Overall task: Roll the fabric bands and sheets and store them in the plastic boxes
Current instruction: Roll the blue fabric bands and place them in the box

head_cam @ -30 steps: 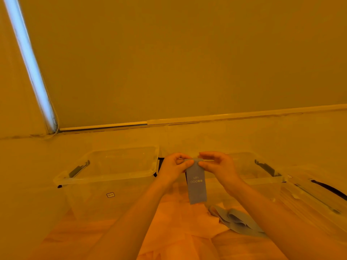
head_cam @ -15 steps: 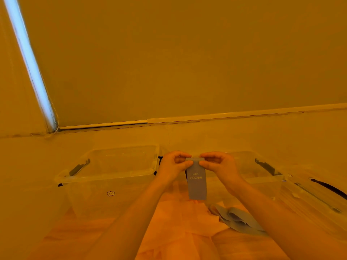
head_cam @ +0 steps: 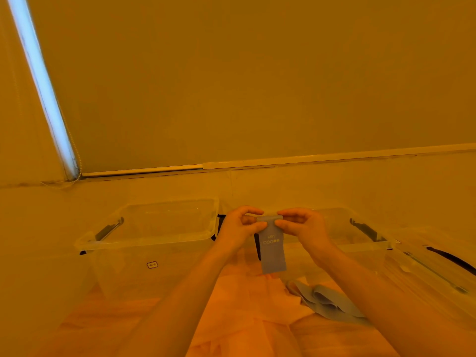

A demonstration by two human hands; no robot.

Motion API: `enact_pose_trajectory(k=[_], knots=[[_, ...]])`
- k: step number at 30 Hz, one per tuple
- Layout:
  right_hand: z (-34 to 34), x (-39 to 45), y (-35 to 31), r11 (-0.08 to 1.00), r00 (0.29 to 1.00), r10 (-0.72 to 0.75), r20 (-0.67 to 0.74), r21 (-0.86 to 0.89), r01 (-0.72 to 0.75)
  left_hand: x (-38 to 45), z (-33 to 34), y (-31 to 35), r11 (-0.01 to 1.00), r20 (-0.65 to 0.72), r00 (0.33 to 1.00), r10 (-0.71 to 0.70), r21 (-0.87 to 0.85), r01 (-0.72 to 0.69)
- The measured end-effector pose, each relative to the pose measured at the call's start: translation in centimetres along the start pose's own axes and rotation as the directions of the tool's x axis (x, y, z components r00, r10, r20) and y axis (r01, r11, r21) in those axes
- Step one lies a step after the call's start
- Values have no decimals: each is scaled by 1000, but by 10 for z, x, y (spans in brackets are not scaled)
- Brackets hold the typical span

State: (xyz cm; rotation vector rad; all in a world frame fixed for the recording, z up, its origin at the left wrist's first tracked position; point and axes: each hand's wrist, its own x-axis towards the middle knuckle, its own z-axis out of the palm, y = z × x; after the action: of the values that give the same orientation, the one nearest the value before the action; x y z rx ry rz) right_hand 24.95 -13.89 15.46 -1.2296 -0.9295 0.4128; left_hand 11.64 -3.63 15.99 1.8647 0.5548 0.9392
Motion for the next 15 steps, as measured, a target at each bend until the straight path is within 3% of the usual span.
enact_pose_trajectory(k=[15], knots=[[1, 1, 2, 1000, 1000, -10, 16, -21, 11, 0, -2, -9, 1000, 1, 1000, 18, -22, -18]])
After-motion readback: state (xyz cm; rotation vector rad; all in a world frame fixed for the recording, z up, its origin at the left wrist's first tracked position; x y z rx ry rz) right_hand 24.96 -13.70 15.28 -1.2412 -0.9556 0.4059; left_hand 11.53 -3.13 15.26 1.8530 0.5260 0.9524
